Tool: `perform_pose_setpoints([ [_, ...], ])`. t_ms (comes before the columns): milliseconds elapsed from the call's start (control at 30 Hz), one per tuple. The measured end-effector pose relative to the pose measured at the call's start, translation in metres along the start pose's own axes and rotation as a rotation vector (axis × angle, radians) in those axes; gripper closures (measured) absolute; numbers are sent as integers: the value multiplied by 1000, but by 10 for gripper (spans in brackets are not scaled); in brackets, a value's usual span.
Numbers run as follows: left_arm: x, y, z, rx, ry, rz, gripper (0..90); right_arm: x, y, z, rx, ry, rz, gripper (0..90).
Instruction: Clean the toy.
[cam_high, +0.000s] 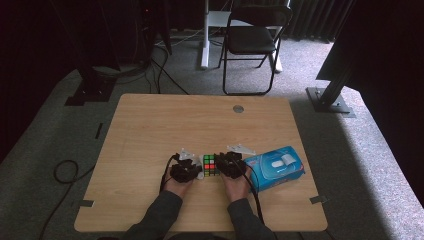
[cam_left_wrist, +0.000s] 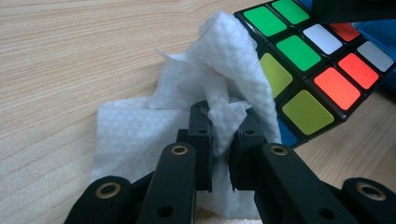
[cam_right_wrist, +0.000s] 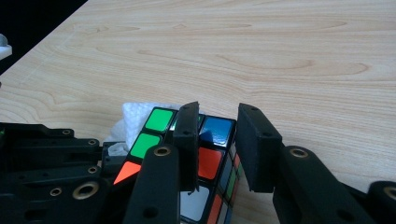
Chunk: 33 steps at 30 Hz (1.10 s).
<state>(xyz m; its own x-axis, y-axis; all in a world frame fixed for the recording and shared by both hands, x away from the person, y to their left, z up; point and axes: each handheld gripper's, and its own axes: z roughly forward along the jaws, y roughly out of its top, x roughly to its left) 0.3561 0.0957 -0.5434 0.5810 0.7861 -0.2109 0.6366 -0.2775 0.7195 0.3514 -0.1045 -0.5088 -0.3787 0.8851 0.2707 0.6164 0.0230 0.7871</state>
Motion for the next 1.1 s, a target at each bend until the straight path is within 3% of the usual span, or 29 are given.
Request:
perform_pose_setpoints([
  [233, 1, 6, -13, -45, -15, -16, 810, -2, 0, 0, 0, 13, 10, 700],
  [467, -5, 6, -30, -72, -77, -36, 809, -2, 0, 0, -3, 11, 12, 700],
  [633, -6, 0, -22, -38, -75, -35, 805, -1, 0, 0, -1, 10, 13, 703],
  [800, -4, -7, -8, 9, -44, -23, 808, -1, 0, 0, 0, 8, 10, 703],
  [1100, 0, -5, -7, 3, -36, -19, 806, -1, 0, 0, 1, 9, 6, 703],
])
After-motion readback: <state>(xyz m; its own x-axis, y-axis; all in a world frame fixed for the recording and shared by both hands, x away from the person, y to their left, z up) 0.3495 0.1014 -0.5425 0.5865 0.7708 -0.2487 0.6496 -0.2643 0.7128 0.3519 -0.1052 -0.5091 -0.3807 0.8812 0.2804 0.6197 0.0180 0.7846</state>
